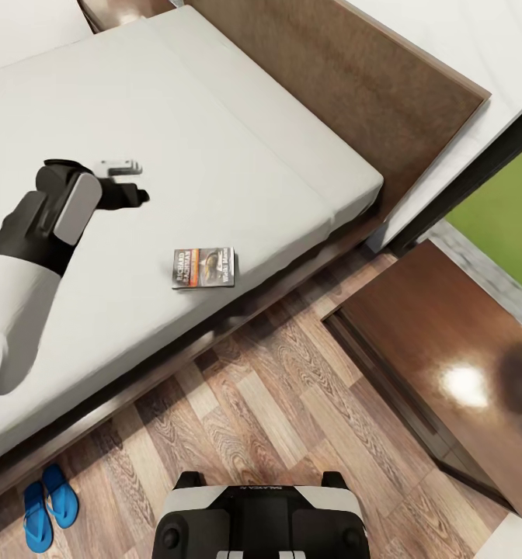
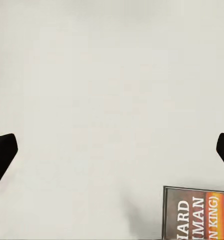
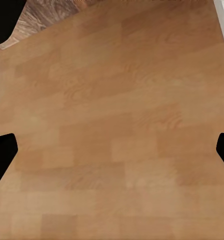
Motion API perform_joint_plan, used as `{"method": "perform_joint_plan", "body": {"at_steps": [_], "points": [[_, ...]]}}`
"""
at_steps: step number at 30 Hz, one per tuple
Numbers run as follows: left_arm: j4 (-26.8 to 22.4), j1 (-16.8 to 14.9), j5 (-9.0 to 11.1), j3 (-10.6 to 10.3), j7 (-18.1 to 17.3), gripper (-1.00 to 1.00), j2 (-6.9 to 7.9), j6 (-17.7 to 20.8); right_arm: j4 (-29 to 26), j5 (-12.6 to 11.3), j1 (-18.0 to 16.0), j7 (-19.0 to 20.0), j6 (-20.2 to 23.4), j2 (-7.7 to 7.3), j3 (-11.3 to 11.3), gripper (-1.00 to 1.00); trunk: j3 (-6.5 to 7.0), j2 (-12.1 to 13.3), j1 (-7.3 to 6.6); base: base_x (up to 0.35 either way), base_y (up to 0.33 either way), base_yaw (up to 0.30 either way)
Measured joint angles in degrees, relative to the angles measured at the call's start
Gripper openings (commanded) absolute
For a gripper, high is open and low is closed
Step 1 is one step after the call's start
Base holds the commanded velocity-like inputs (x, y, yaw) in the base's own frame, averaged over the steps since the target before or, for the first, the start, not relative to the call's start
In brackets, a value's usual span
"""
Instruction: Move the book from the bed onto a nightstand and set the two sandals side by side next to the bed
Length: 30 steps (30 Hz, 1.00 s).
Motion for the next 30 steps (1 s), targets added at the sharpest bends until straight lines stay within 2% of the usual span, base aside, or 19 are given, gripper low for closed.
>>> {"method": "perform_joint_plan", "body": {"at_steps": [5,16,22,30], "points": [[-1.5,-2.4,-3.2,0.0,0.0,1.00,1.55,0.8,-0.1,0.0,0.0,0.0,-0.1,-0.05,-0.1,1.00,0.00,0.0,0.00,0.000,0.000,0.000],[-8.2,-4.5,-5.8,-0.1,1.1,1.00,2.28,5.1,-0.5,0.0,0.0,0.0,-0.1,-0.08,-0.2,1.00,0.00,0.0,0.00,0.000,0.000,0.000],[-10.4,-4.6,-8.9,-0.1,2.4,1.00,2.30,6.1,-1.0,0.1,0.0,0.0,-0.2,-0.08,-0.2,1.00,0.00,0.0,0.00,0.000,0.000,0.000],[-10.9,-4.6,-10.1,-0.1,2.6,1.00,2.30,7.5,-1.2,0.1,0.0,0.1,-0.2,-0.08,-0.2,1.00,1.43,3.2,-1.75,0.000,0.000,0.000]]}}
